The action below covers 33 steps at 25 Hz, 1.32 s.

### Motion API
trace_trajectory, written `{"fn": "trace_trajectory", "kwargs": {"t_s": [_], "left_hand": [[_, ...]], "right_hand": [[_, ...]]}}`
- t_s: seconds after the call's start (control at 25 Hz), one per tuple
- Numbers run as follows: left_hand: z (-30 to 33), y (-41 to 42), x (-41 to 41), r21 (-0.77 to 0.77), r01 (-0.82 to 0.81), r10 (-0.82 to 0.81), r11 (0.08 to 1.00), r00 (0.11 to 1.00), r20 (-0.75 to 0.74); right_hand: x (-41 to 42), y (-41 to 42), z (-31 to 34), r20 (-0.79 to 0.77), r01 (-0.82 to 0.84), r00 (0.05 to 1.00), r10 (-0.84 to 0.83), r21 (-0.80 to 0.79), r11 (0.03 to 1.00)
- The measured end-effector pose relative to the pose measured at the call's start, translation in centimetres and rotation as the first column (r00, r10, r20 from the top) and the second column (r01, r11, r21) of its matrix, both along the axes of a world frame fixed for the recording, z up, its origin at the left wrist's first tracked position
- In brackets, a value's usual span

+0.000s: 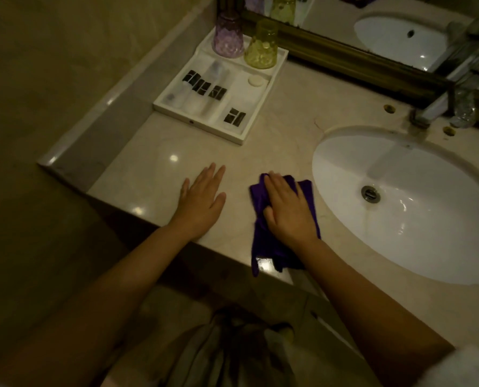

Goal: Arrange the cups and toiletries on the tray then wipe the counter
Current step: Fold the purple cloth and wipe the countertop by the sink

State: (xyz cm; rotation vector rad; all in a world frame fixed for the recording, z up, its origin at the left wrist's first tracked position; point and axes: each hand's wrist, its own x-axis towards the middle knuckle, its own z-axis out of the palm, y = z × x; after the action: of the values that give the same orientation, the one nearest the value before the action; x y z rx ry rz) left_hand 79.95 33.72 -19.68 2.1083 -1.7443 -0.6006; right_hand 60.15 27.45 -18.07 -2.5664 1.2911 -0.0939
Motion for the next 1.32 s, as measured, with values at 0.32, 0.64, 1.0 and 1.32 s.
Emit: {"fn": "trace_trajectory", "kwargs": {"t_s": [0.32,0.64,1.0,1.32], "left_hand": [[3.0,-0.6,-4.2,-0.097,0.4,-0.39,0.911,0.914,0.111],[2.3,-1.1,-5.2,0.169,0.443,-0.463,0.88,0.881,0.099],[3.1,5.5,-7.1,0.174,0.35,-0.379,0.921,0.908,0.181],[3.0,9.1,-8.5,0.118,0.388,-0.406,0.914,0.879,0.249]], "right_hand": [[-4.6,0.4,1.8,0.065,-0.159,0.984,0.165,-0.091,0.983],[-6.4,1.3,0.1,-0.163,-0.272,0.948,0.271,0.022,0.962],[-8.3,6.0,0.6,-0.042,-0.322,0.945,0.324,0.049,0.945],[-9.5,11.3,-1.0,-0.048,-0.223,0.975,0.218,-0.214,0.951]]}}
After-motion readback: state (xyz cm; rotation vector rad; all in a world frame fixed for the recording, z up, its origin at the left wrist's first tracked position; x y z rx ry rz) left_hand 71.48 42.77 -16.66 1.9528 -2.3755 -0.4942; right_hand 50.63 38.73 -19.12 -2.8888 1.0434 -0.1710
